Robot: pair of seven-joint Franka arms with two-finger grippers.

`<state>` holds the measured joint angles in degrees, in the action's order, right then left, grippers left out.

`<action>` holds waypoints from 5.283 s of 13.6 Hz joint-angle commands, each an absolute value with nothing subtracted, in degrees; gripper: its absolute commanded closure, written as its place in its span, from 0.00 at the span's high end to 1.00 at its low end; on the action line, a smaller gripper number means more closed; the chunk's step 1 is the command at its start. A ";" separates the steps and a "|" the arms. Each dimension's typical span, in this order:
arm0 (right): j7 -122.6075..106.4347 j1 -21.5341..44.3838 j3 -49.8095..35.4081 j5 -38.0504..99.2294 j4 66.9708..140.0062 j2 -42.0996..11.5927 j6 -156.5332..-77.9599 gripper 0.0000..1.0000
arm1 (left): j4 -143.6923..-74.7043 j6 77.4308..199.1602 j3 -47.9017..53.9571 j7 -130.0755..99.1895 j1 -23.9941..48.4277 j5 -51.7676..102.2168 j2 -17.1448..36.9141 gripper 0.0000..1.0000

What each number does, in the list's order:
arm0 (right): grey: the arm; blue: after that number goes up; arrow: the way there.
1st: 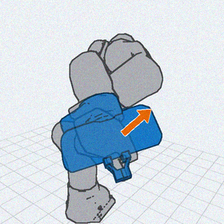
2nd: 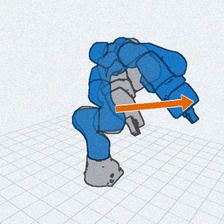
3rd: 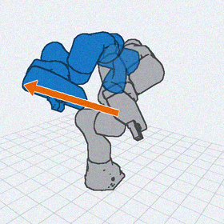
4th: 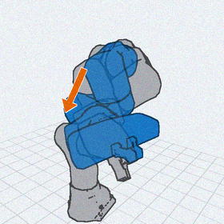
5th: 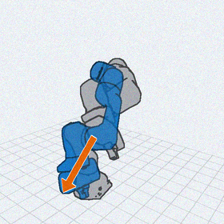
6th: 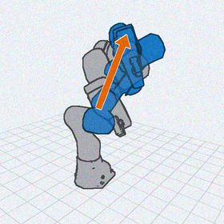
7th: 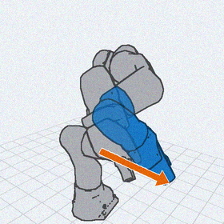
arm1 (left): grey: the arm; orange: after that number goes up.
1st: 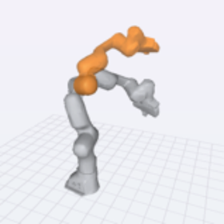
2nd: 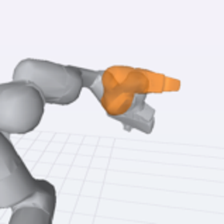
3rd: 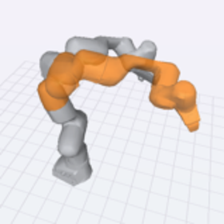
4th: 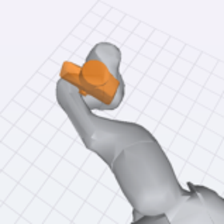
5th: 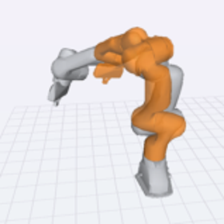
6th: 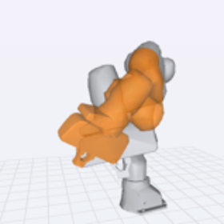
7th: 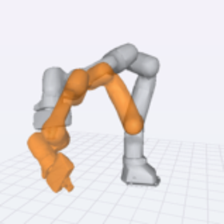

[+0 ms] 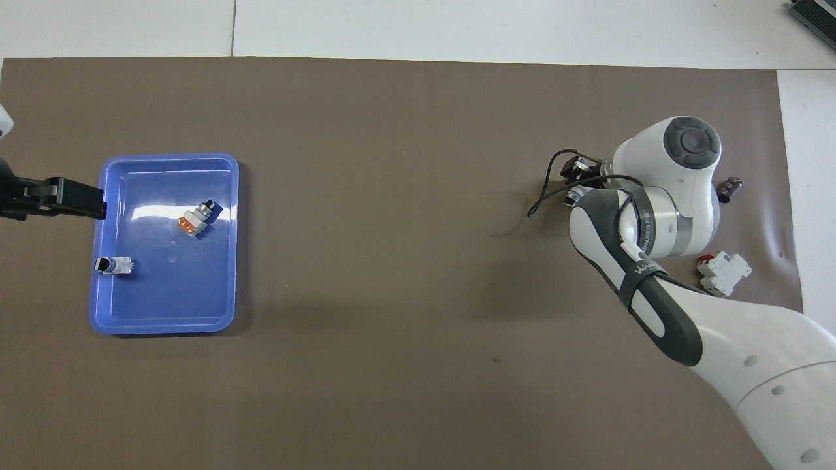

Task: Turn and place switch with both arms
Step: 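Reach the right gripper down and grasp the orange-and-white switch, then lift the switch with the right gripper and carry it toward the tray, then turn the switch with the right gripper while the left gripper approaches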

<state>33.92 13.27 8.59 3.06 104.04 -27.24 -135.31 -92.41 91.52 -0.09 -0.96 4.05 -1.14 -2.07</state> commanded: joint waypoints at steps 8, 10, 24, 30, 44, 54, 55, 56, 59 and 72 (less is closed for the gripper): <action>34.63 11.95 8.00 12.10 100.65 -28.13 -131.32 0.00 | -93.87 91.41 -0.09 -0.79 3.95 -1.67 -3.43 1.00; 34.98 11.87 8.00 15.98 98.97 -27.51 -128.42 0.00 | -93.87 91.41 -0.09 -0.79 3.87 -1.67 -3.43 1.00; 88.01 18.27 7.30 50.53 97.48 -6.06 -108.26 0.00 | -93.87 91.41 -0.09 -0.88 3.87 -1.67 -3.43 1.00; 98.96 28.12 6.50 53.07 94.06 -7.82 -125.50 0.00 | -93.87 91.41 -0.09 -0.79 3.87 -1.67 -3.43 1.00; 93.96 31.20 4.13 53.61 93.34 -8.26 -123.93 0.00 | -94.04 92.20 0.09 -8.93 4.22 11.32 -3.60 1.00; 93.96 29.80 4.31 54.23 89.91 -8.17 -121.38 0.00 | -94.13 94.03 2.19 -25.64 5.01 33.48 -3.60 0.93; 94.04 29.88 4.22 54.23 89.83 -8.17 -121.38 0.00 | -93.96 95.44 3.24 -28.36 5.01 34.01 -3.43 0.92; 94.04 29.88 4.22 54.14 89.91 -8.09 -121.38 0.00 | -93.87 96.84 4.38 -30.13 4.92 34.97 -3.34 0.91; 93.96 30.06 4.22 54.14 90.00 -8.09 -121.64 0.00 | -93.43 98.35 5.71 -34.35 5.01 37.35 -3.25 0.86; 92.11 34.71 4.13 50.37 91.49 -8.96 -123.92 0.00 | -93.16 110.82 12.39 -56.86 5.10 42.36 -3.43 0.59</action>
<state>92.81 33.54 4.20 51.76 91.37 -8.43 -122.69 -92.41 108.54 11.66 -54.57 4.88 41.71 -2.56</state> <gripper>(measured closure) 0.581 0.379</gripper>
